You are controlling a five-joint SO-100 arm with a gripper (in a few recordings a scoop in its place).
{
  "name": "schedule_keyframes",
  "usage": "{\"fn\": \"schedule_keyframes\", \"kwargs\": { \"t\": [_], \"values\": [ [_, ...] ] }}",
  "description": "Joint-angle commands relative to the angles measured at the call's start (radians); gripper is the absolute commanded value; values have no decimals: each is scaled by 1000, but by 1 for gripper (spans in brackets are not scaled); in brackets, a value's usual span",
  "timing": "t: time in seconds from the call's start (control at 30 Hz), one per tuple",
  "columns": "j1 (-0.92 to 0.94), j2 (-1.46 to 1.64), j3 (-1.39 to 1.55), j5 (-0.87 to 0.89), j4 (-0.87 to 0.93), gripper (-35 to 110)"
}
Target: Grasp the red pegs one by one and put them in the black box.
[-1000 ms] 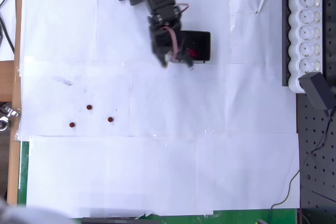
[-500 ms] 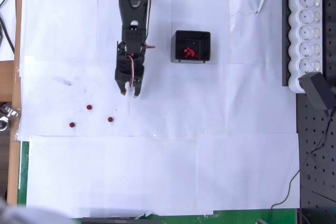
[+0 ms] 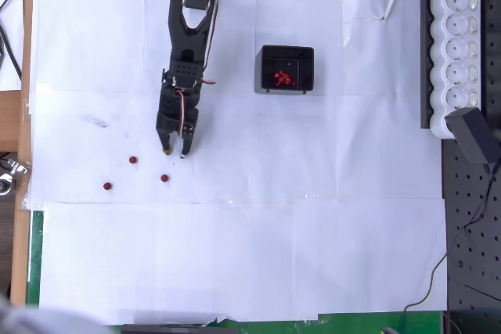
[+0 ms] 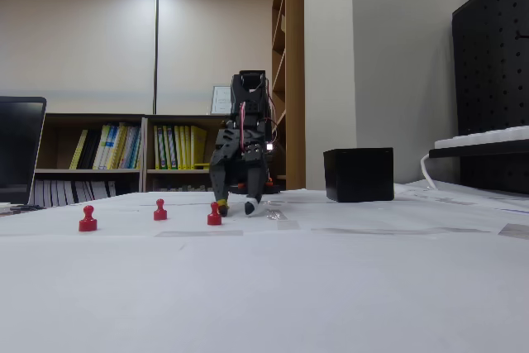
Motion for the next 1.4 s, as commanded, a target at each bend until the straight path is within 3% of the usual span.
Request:
{"fn": "schedule_keyframes", "kwargs": {
  "t": [0.0, 0.37, 1.37],
  "values": [
    [21, 43, 67, 6, -58, 10],
    [34, 189, 169, 51, -156, 11],
    [83, 374, 396, 74, -184, 14]
  ]
}}
